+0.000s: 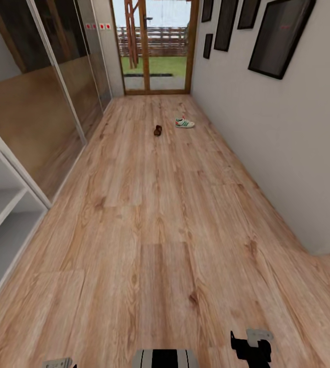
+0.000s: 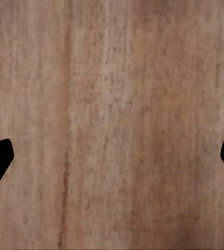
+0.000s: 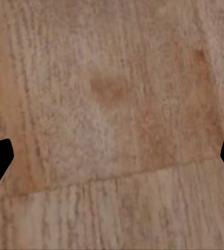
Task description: Pick up the two gym shoes and the two sandals from the corridor floor and place them onto the hallstand (shoe rack) in the corridor, making sure they are on the rack and not on the floor. Arrange them so the two gym shoes are next to each other and the two sandals are next to each other.
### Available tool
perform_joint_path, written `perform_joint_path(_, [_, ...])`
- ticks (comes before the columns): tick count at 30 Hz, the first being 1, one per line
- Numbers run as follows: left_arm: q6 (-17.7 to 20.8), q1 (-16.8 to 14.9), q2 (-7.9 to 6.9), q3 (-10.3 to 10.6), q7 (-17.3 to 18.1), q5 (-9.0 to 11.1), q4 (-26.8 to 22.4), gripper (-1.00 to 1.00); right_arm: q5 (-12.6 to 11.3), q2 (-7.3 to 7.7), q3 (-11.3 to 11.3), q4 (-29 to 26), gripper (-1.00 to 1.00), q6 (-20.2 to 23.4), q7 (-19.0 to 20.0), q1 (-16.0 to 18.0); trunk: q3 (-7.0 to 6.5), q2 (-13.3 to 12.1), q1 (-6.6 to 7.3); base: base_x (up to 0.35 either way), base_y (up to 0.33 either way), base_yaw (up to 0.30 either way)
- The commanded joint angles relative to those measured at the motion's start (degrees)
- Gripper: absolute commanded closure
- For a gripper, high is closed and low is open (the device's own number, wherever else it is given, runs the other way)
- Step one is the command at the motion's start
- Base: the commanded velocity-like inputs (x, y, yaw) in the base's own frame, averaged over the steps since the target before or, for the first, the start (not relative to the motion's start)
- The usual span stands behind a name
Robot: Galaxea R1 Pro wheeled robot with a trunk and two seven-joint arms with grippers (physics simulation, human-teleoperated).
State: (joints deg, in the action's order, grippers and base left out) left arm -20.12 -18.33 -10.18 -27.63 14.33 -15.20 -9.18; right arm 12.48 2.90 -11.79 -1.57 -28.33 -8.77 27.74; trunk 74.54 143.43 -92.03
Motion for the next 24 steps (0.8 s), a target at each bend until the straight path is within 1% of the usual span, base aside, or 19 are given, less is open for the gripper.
perform_joint_path(1, [-0.18, -0.03, 0.0, -0.5, 0.26, -0.45, 0.04, -1.0, 0.61, 0.0, -0.34, 0.07, -1.0, -0.15, -0.28, 0.04, 0.04, 0.01, -0.03, 0.338, 0.0, 0.0])
perform_joint_path(24, [-0.18, -0.03, 0.01, -0.5, 0.26, -0.45, 0.04, -1.0, 0.61, 0.0, -0.34, 0.07, -1.0, -0.15, -0.26, 0.04, 0.04, 0.01, -0.03, 0.338, 0.0, 0.0])
